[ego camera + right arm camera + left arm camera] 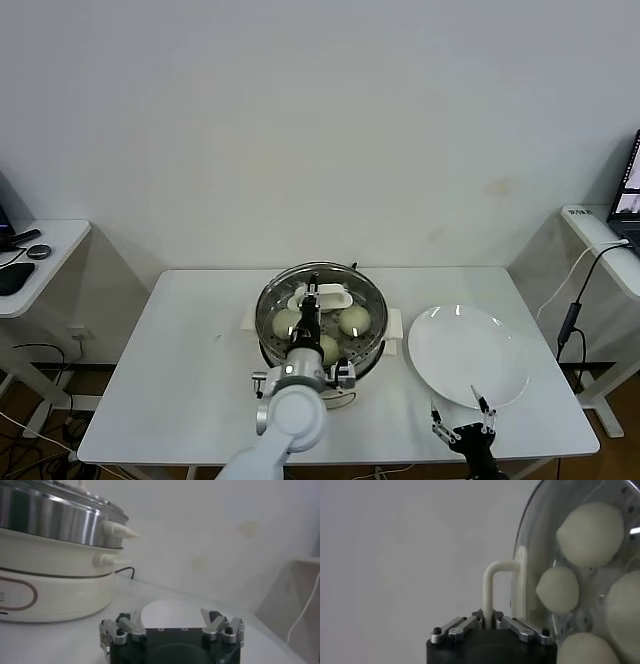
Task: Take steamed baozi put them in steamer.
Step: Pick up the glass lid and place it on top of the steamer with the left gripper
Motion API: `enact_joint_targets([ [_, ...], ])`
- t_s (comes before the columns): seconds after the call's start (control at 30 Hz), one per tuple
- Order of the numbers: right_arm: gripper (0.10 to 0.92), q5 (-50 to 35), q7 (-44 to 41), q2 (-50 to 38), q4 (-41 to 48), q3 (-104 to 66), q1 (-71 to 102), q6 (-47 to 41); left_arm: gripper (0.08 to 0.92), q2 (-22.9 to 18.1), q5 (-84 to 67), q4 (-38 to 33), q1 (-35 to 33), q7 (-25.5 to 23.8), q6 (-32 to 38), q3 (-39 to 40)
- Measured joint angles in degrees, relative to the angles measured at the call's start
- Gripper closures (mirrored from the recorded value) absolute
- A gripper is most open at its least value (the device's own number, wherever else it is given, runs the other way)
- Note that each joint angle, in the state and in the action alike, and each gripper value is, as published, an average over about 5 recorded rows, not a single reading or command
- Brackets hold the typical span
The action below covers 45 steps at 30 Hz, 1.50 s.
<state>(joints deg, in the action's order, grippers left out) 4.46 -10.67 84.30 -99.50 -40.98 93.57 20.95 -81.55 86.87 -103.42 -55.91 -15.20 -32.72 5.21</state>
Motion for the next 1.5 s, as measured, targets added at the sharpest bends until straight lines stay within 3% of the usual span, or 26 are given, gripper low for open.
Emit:
enact_joint_targets([
  [1.23,0.203,0.1,-0.3,0.2,0.3,0.5,-0.1,-0.2,0.827,1.2,0.0,-0.5,0.4,-2.0,0.8,1.2],
  [1.33,0.203,0.1,-0.3,0.2,0.3,0.5,0.0,-0.2,0.784,0.9,-0.5,-0.8,-0.1,-1.6,0.9,1.1],
  [1.5,0.203,0.2,-0.4,0.2,0.3,0.5,0.0,-0.2,0.643,0.8,-2.1,-2.1,-1.3,-0.6,1.2,0.8],
])
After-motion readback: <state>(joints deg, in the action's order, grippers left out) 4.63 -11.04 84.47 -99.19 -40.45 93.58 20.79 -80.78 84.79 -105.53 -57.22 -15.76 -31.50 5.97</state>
